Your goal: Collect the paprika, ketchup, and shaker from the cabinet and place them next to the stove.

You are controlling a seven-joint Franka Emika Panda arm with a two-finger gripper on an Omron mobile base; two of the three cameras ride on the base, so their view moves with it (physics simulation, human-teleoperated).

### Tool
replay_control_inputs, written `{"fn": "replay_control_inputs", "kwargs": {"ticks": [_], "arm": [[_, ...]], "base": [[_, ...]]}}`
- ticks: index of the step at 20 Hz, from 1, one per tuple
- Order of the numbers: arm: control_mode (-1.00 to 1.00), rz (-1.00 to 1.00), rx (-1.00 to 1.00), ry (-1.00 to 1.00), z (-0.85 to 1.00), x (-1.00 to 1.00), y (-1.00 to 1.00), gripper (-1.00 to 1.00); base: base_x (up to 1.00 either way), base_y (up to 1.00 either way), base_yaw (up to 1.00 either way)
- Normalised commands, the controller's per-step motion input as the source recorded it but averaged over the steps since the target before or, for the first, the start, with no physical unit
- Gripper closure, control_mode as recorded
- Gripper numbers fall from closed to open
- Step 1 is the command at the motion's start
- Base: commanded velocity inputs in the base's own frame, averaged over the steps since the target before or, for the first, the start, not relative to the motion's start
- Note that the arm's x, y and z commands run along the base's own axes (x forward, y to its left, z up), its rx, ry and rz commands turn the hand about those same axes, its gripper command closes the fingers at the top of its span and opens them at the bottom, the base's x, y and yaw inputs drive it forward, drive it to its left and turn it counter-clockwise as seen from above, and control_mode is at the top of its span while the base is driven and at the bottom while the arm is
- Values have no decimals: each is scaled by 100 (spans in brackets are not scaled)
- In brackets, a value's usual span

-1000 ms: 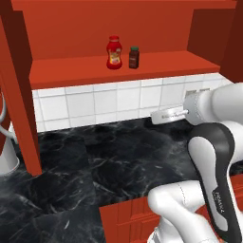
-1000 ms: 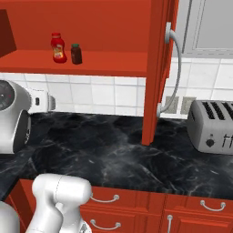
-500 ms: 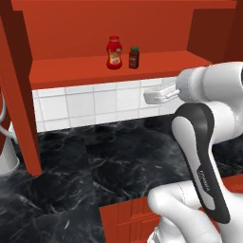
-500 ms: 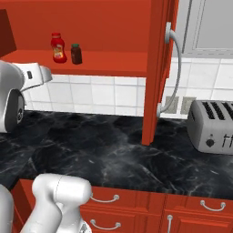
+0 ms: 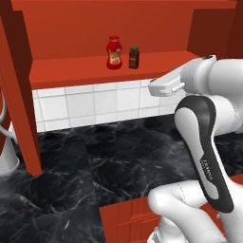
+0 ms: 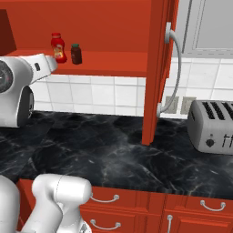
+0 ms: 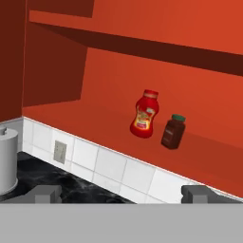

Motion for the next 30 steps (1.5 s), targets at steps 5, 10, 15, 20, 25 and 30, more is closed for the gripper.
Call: {"fn": "replay_control_inputs", "kwargs": {"ticks": [5,10,15,20,25,30], "arm": [[-100,0,0,-4,-3,5,-19,-100],[-100,0,0,0,0,19,-8,-100],[-100,0,0,0,0,24,-4,-100],[-100,0,0,0,0,22,-24,-100],[-100,0,1,0,0,31,-29,-100],[-100,0,1,0,0,50,-14,-100]], "base": [[0,0,0],[0,0,0],[0,0,0],[0,0,0],[0,0,0],[0,0,0]]}}
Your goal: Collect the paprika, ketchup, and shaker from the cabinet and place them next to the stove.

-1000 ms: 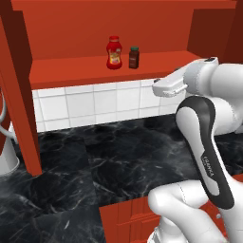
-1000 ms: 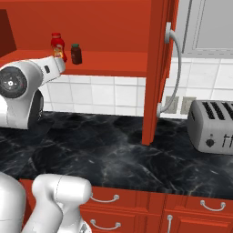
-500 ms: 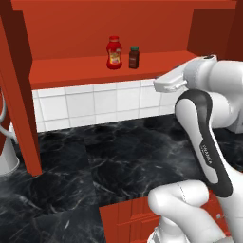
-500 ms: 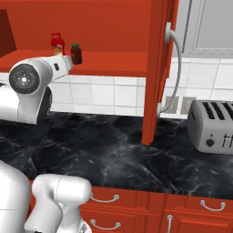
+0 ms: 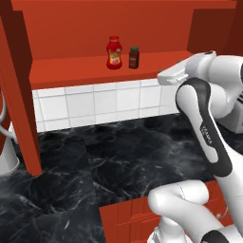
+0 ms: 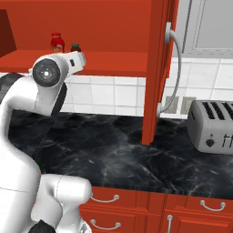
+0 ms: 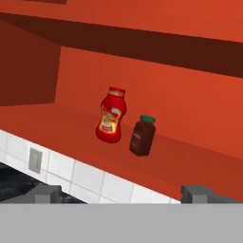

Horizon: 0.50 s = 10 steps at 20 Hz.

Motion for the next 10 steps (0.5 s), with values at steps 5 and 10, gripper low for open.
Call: {"fn": "replay_control_inputs", "kwargs": {"ticks": [5,10], "arm": [[-100,0,0,1,0,55,0,-100],[-100,0,7,6,1,50,-2,-100]], "base": [[0,0,0],[0,0,0]]}}
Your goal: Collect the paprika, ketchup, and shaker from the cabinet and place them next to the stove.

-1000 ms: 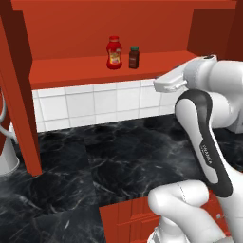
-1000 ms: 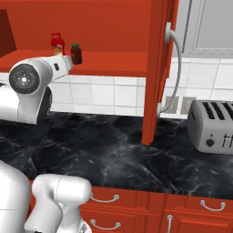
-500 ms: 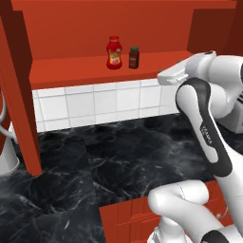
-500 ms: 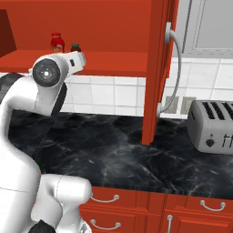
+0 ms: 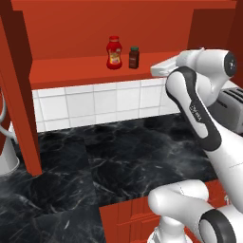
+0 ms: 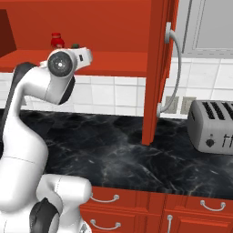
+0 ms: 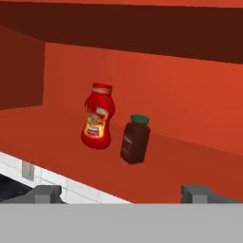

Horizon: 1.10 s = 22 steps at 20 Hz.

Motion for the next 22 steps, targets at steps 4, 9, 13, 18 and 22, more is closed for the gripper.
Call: {"fn": "replay_control_inputs", "kwargs": {"ticks": [4,9,13,18,22], "arm": [[-100,0,10,10,7,48,-1,-100],[-100,0,5,10,1,49,0,-100],[-100,0,0,5,1,35,0,-100],[-100,1,0,2,7,24,2,-100],[-100,1,0,1,6,19,13,-100]], "base": [[0,0,0],[0,0,0],[0,0,0],[0,0,0],[0,0,0]]}}
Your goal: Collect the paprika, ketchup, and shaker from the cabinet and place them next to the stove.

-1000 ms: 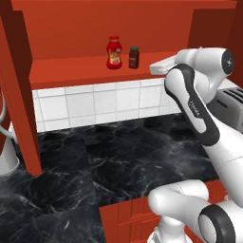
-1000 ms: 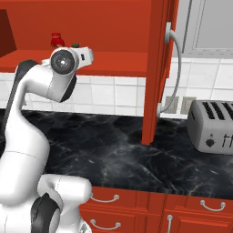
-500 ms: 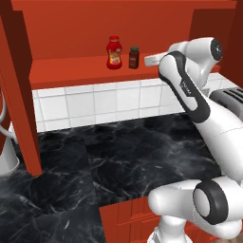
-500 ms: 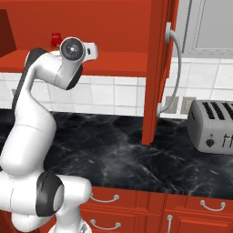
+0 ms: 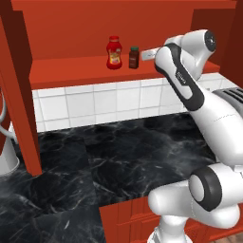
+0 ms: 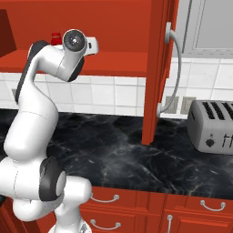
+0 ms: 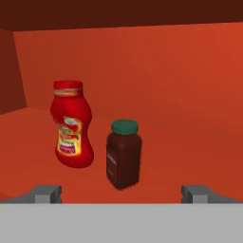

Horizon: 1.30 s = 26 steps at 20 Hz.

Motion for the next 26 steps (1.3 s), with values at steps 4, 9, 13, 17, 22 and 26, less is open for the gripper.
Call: {"fn": "replay_control_inputs", "kwargs": {"ticks": [4,9,13,17,22,26], "arm": [[-100,2,0,0,0,20,11,-100],[-100,2,0,0,0,30,2,-100],[-100,3,0,0,-4,34,3,-100],[-100,4,0,3,-10,31,10,-100],[-100,5,0,3,-11,25,8,-100],[-100,5,0,2,-14,21,4,-100]], "base": [[0,0,0],[0,0,0],[0,0,0],[0,0,0],[0,0,0],[0,0,0]]}}
